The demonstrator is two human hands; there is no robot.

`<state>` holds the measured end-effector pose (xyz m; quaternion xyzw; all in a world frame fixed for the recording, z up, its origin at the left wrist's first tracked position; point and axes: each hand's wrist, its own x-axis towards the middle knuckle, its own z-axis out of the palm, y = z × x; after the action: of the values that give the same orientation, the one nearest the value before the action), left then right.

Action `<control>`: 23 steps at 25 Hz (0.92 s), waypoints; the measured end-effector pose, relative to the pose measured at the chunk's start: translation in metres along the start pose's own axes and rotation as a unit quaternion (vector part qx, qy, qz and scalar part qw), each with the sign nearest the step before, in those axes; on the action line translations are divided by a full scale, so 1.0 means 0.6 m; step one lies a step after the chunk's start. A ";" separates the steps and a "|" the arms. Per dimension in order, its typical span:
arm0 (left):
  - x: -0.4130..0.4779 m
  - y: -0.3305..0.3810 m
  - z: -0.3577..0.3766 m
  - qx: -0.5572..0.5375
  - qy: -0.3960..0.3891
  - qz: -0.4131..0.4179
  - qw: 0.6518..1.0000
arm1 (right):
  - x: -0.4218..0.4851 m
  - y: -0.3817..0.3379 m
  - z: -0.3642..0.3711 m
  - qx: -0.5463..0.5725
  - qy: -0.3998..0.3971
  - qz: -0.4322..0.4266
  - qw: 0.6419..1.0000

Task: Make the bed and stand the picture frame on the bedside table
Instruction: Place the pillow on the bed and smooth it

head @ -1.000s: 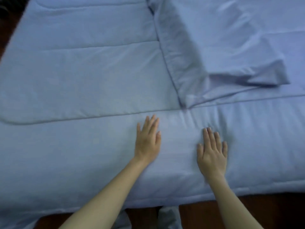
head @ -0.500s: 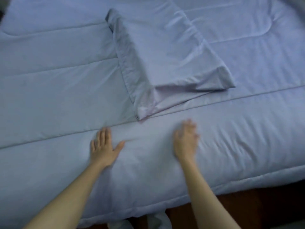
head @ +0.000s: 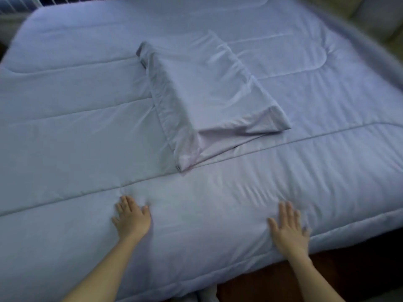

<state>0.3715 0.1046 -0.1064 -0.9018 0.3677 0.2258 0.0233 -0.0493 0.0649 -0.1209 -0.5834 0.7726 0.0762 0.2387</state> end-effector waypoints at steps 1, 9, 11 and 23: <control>-0.012 0.006 0.006 -0.020 0.024 0.006 1.000 | 0.000 0.049 -0.011 0.023 -0.023 0.086 0.996; -0.033 0.154 -0.060 -0.143 0.105 0.104 0.979 | 0.103 -0.038 -0.211 0.176 0.063 0.160 0.969; -0.026 0.220 -0.110 -0.202 0.115 0.128 0.964 | 0.163 -0.099 -0.270 0.217 0.076 0.092 0.969; 0.079 0.469 -0.153 -0.258 0.104 -0.056 0.959 | 0.453 -0.304 -0.425 0.138 -0.009 -0.199 0.970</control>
<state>0.2475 -0.1506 -0.0091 -0.9149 0.2464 0.2160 -0.2359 -0.0052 -0.3275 0.0071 -0.6864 0.6416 -0.0752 0.3340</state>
